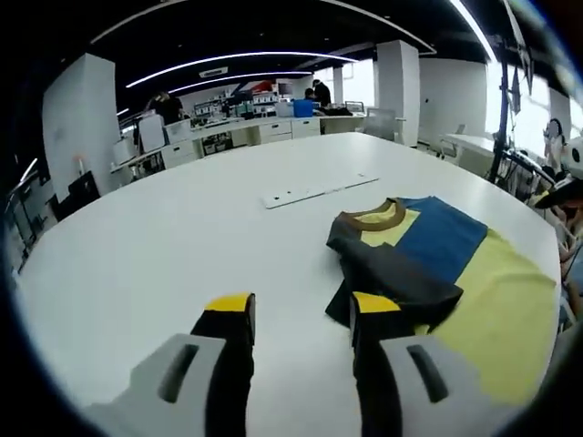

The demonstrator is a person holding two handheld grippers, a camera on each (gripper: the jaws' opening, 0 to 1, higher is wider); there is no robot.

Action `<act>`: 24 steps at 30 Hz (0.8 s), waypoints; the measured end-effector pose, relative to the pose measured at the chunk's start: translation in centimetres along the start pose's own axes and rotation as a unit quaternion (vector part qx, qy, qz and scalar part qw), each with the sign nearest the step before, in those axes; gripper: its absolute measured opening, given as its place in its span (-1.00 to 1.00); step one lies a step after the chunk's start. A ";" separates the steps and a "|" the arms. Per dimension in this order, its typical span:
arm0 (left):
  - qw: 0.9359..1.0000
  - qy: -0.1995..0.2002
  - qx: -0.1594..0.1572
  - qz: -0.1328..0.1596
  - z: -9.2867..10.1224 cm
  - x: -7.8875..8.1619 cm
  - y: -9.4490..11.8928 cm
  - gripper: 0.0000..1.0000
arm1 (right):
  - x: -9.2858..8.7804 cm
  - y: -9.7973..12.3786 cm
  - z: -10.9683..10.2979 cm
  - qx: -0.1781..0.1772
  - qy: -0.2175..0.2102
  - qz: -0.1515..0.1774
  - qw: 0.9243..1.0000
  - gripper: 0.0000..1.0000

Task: Fold the garment on the visible template until the final outline fits inside the template.

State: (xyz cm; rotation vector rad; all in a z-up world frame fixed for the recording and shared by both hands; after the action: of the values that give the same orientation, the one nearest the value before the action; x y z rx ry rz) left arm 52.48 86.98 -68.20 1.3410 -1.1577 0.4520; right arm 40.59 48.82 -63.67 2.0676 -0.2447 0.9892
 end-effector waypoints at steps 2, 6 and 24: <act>1.000 0.008 -0.006 -0.017 0.1 -0.8 -0.7 -0.32 | 0.0 0.0 0.0 -0.002 0.002 -0.002 1.000 0.99; 1.000 0.004 -0.014 -0.026 0.6 -1.7 -1.9 -0.35 | -0.3 0.0 0.4 -0.007 -0.003 -0.004 1.000 0.99; 0.997 0.001 -0.055 -0.051 3.0 -2.8 -4.4 -0.68 | -0.7 0.2 1.4 -0.031 -0.032 -0.003 0.999 0.98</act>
State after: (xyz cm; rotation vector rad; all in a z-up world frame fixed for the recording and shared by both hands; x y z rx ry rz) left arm 53.74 84.16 -73.30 1.2967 -1.0915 0.3110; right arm 40.80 47.57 -64.56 2.0437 -0.2979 0.9024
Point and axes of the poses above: the point that each gripper's makers call its tool centre point, and the gripper's own axes: y roughly backward along the fingers, z roughly to its right, x roughly out of its top, the point moved 5 cm from there along y, roughly backward along the fingers, and after that the axes turned 8 degrees about -y, right-handed, at the moved point
